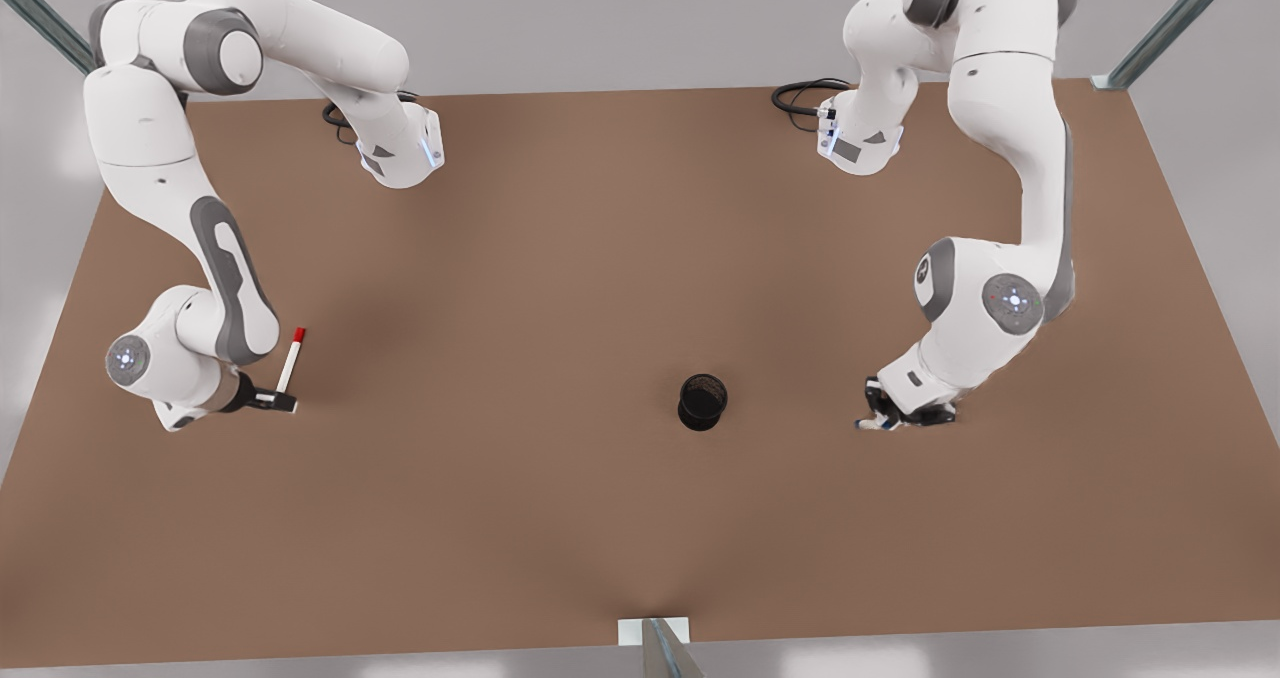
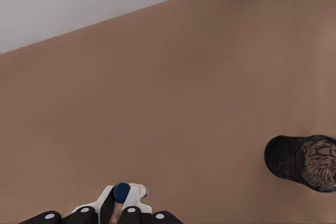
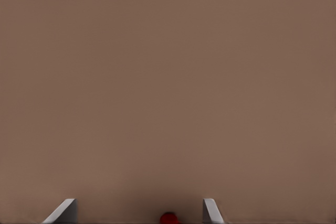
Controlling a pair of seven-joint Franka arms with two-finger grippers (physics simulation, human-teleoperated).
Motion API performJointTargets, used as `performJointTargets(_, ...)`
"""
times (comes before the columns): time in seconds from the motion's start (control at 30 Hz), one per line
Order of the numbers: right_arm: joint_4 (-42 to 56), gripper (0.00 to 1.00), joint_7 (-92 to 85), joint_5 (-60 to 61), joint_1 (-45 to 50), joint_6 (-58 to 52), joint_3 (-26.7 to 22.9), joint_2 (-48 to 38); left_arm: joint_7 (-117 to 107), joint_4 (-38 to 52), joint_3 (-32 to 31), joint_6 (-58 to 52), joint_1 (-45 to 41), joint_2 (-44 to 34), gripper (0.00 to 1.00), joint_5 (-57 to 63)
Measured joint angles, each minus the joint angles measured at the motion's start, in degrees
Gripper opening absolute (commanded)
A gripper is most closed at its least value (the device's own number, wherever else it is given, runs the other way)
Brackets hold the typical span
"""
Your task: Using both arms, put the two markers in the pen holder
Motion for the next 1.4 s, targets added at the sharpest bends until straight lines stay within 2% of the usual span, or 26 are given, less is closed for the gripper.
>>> performJointTargets(0.1, -1.7, 0.86, -1.3, 0.0, -0.4, 0.0, 0.2, -1.0, -6.3, 6.4, 0.0, -8.6, -6.5, -0.2, 0.21, -0.9)
performJointTargets(0.2, -2.5, 0.8, -2.5, -0.1, -1.1, 0.0, 0.2, -1.2, -12.9, 8.0, 0.0, -14.0, -12.0, -0.1, 0.21, -1.1)
performJointTargets(0.3, -2.6, 0.68, -3.5, -0.1, -1.2, 0.0, 0.2, -1.0, -19.1, 8.7, 0.0, -17.3, -14.7, 0.1, 0.21, -1.3)
performJointTargets(0.4, -2.5, 0.64, -4.4, -0.1, -1.1, 0.0, 0.2, -0.5, -24.6, 8.9, 0.0, -19.2, -15.4, 0.4, 0.21, -1.3)
performJointTargets(0.93, -2.5, 0.56, -7.4, -1.0, -1.8, 0.0, 0.1, -0.2, -44.8, 10.4, -2.0, -16.9, -15.9, 6.9, 0.21, -1.9)
performJointTargets(1.03, -2.6, 0.47, -7.8, -1.1, -1.9, 0.0, 0.1, -0.2, -47.1, 10.4, -2.0, -15.8, -16.0, 7.2, 0.21, -2.3)
performJointTargets(1.13, -2.6, 0.45, -8.2, -1.1, -1.7, -0.1, 0.1, -0.2, -49.3, 10.4, -2.0, -14.7, -16.5, 7.7, 0.21, -2.5)
performJointTargets(1.17, -2.6, 0.45, -8.2, -1.1, -1.6, -0.1, 0.1, -0.1, -49.9, 10.4, -2.0, -14.4, -16.6, 8.0, 0.55, -2.5)
performJointTargets(1.2, -2.6, 0.44, -8.3, -1.1, -1.6, -0.2, 0.1, -0.1, -50.4, 10.4, -2.0, -14.1, -16.7, 8.5, 1.0, -2.6)
performJointTargets(1.3, -2.6, 0.42, -8.5, -1.1, -1.6, -0.2, 0.1, 0.1, -51.4, 10.3, -1.9, -13.1, -17.5, 9.0, 1.0, -3.4)
performJointTargets(1.33, -2.6, 0.37, -8.6, -1.1, -1.5, -0.2, 0.1, 0.2, -51.6, 10.3, -1.8, -13.1, -17.0, 8.6, 1.0, -3.6)
performJointTargets(1.4, -2.6, 0.29, -8.7, -1.0, -1.5, -0.3, 0.1, 0.3, -50.6, 10.4, -1.7, -15.7, -10.9, 5.7, 1.0, -3.5)
